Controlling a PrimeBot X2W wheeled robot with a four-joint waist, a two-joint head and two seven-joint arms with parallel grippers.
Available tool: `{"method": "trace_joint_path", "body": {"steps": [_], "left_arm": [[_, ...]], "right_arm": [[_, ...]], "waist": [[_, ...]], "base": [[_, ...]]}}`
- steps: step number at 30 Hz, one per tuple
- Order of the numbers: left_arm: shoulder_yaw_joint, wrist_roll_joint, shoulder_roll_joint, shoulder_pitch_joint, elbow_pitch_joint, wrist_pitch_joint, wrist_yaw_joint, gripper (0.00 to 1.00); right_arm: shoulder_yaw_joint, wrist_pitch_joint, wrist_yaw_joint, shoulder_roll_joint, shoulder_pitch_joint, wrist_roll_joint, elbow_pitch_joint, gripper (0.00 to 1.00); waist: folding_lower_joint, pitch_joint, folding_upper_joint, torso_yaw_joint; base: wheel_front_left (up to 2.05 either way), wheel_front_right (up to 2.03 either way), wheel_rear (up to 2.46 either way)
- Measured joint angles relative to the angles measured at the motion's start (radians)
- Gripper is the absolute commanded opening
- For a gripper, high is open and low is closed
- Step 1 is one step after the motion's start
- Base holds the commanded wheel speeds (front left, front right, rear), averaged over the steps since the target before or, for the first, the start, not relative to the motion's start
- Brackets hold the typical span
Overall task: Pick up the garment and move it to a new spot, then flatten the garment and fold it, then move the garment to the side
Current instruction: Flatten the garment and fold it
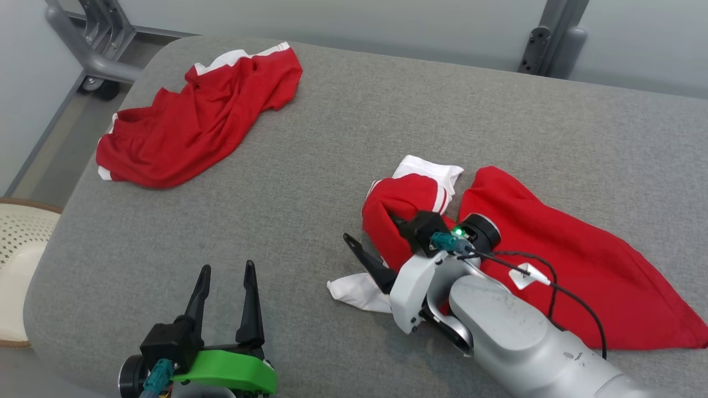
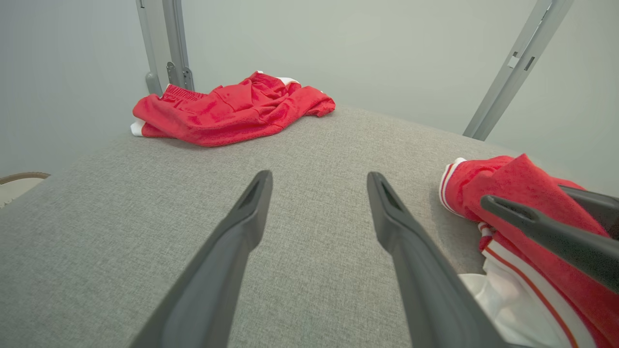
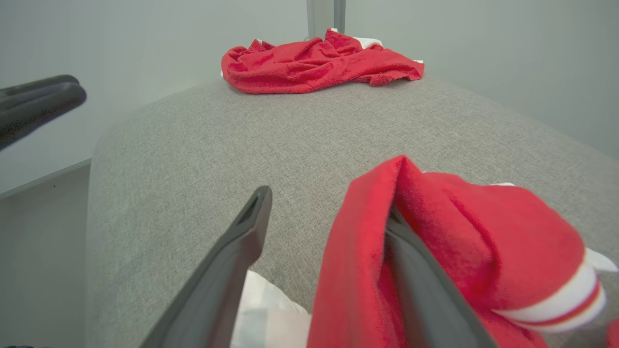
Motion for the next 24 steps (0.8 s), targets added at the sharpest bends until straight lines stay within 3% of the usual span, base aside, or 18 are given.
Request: {"method": "trace_joint_path", "body": {"steps": [5,14,24], "left_arm": [[0.007,0.000,0.000,0.004,-0.003,0.000,0.003,1.00],[0.001,0.000,0.000,0.005,-0.008,0.000,0.003,1.00],[-0.004,-0.002,0.000,-0.012,-0.003,0.000,0.000,1.00]], "right_arm": [[-0.059,-0.017,0.000,-0.021,-0.045,0.035,-0.017,1.00],[-0.248,0.018,0.000,-0.174,-0.089,-0.030,0.057,1.00],[-0.268,0.131,0.000,-0.187,-0.088,-0.048,0.201,1.00]], "waist": [[0.0000,-0.006,0.0000,-0.036],[0.0000,-0.005,0.0000,-0.083],[0.0000,0.035,0.0000,-0.048]], "base": [[0.00,0.00,0.00],[0.00,0.00,0.00],[0.00,0.00,0.00]]}}
